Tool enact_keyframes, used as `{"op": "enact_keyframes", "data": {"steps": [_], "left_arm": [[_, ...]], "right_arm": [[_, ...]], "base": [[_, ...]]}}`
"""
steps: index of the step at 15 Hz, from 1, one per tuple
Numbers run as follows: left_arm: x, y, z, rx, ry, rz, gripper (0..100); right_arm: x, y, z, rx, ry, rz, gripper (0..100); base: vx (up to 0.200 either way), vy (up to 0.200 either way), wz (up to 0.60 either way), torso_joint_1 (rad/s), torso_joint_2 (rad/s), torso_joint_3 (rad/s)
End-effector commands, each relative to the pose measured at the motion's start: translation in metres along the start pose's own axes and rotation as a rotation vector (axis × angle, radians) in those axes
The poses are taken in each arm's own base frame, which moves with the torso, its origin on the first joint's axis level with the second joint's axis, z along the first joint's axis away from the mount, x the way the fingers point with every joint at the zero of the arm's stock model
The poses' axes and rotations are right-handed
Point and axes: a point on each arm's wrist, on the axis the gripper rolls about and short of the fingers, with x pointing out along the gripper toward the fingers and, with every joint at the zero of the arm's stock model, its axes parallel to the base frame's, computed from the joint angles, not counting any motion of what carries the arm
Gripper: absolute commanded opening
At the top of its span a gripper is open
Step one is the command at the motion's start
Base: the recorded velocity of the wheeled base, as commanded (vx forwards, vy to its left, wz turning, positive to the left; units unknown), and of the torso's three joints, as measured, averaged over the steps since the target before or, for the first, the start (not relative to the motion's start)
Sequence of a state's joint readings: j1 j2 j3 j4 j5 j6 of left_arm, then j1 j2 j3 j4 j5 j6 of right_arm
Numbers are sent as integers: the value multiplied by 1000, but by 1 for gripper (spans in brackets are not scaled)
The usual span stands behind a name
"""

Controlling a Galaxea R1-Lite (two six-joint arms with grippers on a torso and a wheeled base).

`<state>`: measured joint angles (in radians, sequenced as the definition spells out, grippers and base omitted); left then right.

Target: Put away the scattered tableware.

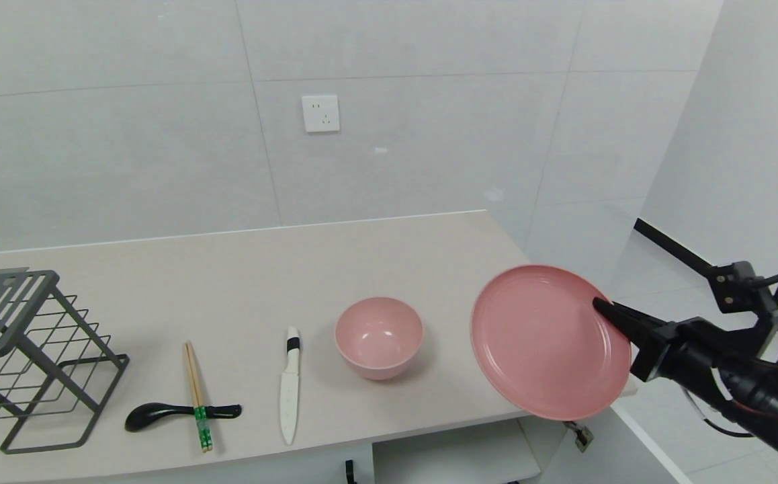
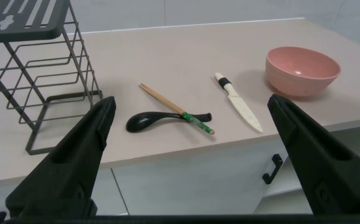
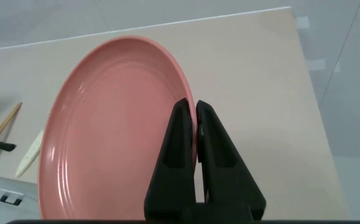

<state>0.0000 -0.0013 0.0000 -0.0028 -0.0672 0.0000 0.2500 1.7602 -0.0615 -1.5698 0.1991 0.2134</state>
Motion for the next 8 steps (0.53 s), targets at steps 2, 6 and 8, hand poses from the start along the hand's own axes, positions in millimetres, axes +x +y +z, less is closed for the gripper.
{"op": "enact_keyframes", "data": {"steps": [2, 6, 8], "left_arm": [[0, 0, 0, 1, 1, 0, 100], [0, 0, 0, 1, 3, 1, 100], [0, 0, 0, 4, 3, 3, 100]], "right_arm": [[-16, 8, 15, -17, -78, 39, 0], [-32, 13, 31, -39, -169, 78, 0], [-41, 17, 35, -50, -199, 100, 0]], "base": [[0, 0, 0, 0, 0, 0], [0, 0, 0, 0, 0, 0], [0, 0, 0, 0, 0, 0]]}}
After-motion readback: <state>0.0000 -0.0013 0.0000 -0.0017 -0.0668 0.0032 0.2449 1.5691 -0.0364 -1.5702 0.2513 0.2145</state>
